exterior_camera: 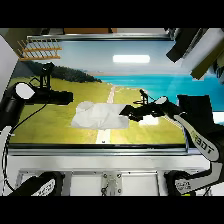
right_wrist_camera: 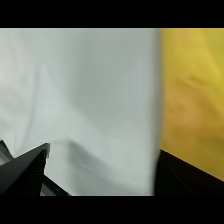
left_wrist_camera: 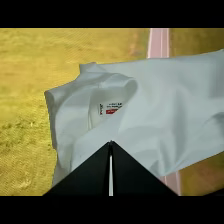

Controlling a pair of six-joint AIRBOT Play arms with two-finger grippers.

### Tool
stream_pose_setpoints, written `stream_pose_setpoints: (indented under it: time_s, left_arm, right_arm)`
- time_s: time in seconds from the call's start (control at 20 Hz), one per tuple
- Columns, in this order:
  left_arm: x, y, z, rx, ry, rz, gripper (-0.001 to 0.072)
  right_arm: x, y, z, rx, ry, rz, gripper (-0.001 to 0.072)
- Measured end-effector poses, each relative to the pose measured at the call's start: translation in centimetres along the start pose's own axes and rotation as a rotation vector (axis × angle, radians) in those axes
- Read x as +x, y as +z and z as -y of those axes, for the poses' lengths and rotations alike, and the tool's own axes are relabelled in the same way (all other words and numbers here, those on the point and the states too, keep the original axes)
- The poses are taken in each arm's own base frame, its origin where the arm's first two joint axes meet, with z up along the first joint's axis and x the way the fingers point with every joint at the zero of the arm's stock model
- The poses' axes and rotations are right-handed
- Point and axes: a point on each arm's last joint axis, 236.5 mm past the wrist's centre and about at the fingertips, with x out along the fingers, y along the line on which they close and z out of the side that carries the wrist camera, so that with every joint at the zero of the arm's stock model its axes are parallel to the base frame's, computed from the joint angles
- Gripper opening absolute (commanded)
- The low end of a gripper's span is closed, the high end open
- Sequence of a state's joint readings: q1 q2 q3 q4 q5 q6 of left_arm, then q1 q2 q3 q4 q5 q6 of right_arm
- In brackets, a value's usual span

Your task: Fold the clothes and pants, and hang the long-sleeved shirts on hangers.

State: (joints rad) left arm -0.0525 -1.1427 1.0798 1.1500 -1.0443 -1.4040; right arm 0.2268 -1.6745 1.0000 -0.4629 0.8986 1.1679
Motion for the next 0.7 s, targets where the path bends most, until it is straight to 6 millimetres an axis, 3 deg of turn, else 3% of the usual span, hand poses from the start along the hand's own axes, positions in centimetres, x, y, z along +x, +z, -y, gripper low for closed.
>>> stream_pose_setpoints:
  time_s: [0.05,0.15,0.2,0.35,0.45,0.6,0.7]
  left_arm:
    - [0.0,0.0,0.0,0.0,0.0,0.0,0.0005]
    - [0.0,-0.1,0.0,0.0,-0.001,0.0,0.0005]
    - [0.0,-0.1,0.0,0.0,-0.001,0.0,0.0005]
    - [0.0,-0.2,0.0,0.0,-0.001,0.0,0.0005]
    - [0.0,-0.2,0.0,0.0,-0.001,-0.002,0.0005]
    - [0.0,-0.3,0.0,0.001,-0.001,-0.005,0.0005]
    - [0.0,-0.3,0.0,0.001,-0.001,-0.006,0.0005]
  right_arm:
    - [1.2,-0.1,-0.9,-0.006,0.022,-0.01,0.0512]
    - [3.6,-0.6,-2.3,-0.037,0.043,-0.036,0.0109]
    - [4.5,-0.6,-2.9,-0.065,0.047,-0.038,0.0011]
    - [5.0,0.0,-6.1,-0.14,0.102,-0.035,0.0011]
    - [3.1,1.8,-7.5,-0.196,0.093,-0.004,0.0011]
    - [-3.6,6.7,-7.3,-0.244,-0.014,0.11,0.0011]
    - [-10.5,10.6,-6.0,-0.248,-0.116,0.242,0.0011]
